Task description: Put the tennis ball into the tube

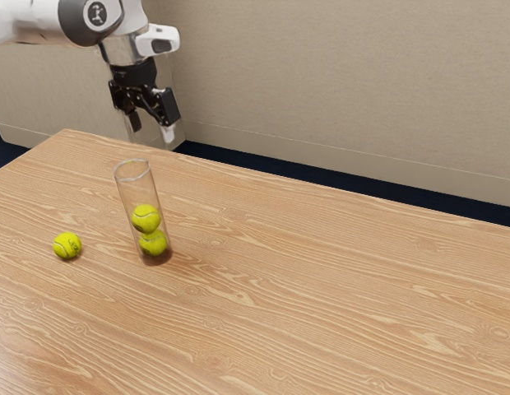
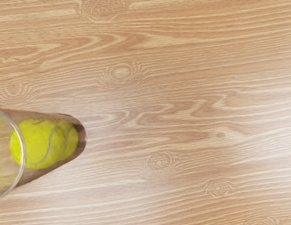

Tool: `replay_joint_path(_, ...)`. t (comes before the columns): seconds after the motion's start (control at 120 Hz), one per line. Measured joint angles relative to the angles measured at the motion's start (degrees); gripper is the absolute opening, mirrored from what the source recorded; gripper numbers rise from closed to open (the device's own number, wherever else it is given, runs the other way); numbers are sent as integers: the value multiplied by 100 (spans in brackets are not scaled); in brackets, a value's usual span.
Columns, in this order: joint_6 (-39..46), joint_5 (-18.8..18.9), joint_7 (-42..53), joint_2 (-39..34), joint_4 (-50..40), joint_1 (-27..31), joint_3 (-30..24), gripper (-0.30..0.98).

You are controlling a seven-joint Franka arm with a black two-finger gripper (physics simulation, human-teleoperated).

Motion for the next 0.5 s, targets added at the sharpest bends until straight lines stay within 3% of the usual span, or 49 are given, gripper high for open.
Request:
replay_joint_path(0.117,82,22,37,-55,-127,-26,9,69)
replay_joint_path(0.3,826,24,80,-1251,-2388,-68,242,69)
replay_joint_path(0.5,1783,26,110,-1272,-3342,-25,759,69)
